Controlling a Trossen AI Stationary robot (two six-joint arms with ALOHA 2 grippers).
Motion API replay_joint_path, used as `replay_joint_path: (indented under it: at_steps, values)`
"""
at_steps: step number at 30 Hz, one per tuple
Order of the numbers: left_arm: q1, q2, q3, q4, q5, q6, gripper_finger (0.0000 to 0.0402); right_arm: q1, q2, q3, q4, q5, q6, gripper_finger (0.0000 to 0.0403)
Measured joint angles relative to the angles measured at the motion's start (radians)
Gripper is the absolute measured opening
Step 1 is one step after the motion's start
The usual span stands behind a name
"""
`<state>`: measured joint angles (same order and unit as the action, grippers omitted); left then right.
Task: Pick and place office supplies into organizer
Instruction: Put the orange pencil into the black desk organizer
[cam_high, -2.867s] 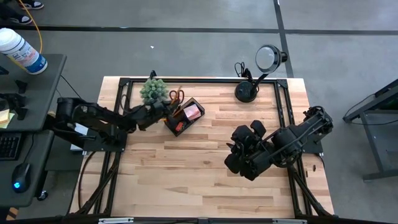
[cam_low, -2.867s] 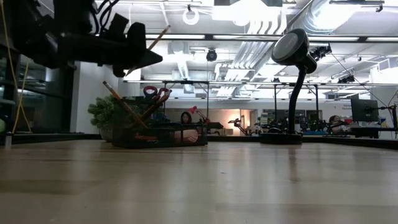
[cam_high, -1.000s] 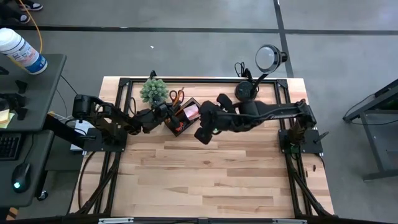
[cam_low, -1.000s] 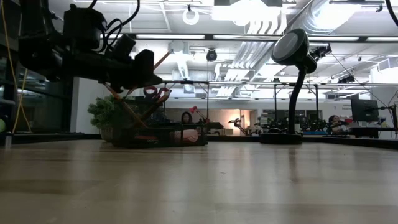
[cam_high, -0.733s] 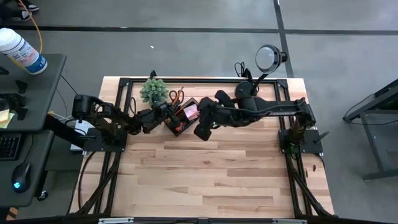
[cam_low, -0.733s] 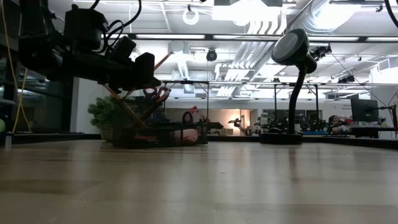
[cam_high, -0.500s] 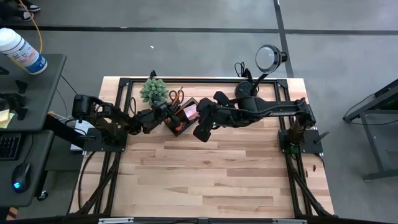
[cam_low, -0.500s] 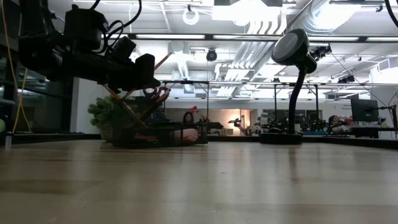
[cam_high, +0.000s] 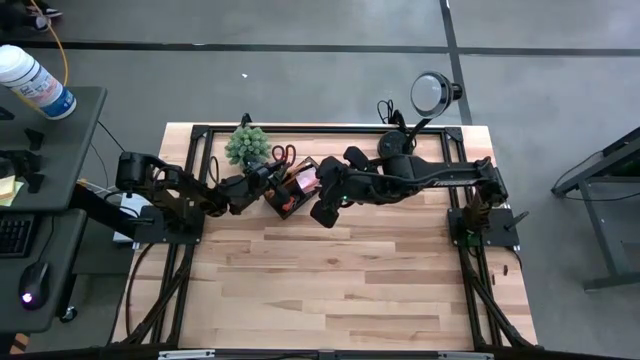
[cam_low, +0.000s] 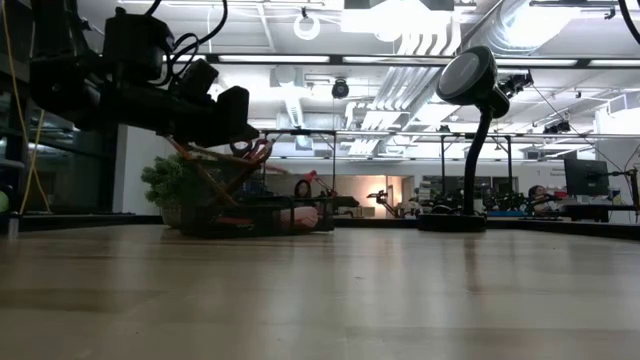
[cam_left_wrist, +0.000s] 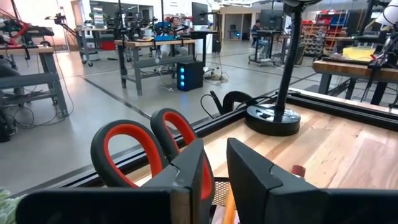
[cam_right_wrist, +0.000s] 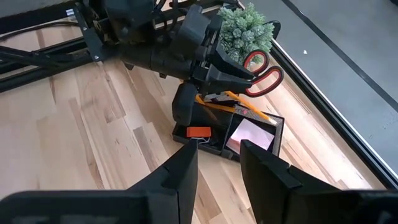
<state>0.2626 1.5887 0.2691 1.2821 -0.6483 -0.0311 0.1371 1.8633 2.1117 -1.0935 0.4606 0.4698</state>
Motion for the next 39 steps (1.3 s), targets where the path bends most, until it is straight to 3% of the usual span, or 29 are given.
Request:
replay_joint_path:
  at_steps: [9,30,39]
  values:
    - [0.0,-0.001,0.0,-0.029,0.008,-0.001,0.0004,0.0,0.0,0.0,0.0,0.0,0.0,0.0114]
    - [-0.001,-0.001,0.0,-0.068,0.018,-0.048,0.0,0.0,-0.001,0.0,-0.002,0.0,-0.018,0.0114]
    - [-0.001,0.005,-0.004,0.049,0.042,-0.045,0.0002,-0.008,-0.001,0.0,-0.054,0.03,-0.034,0.0114]
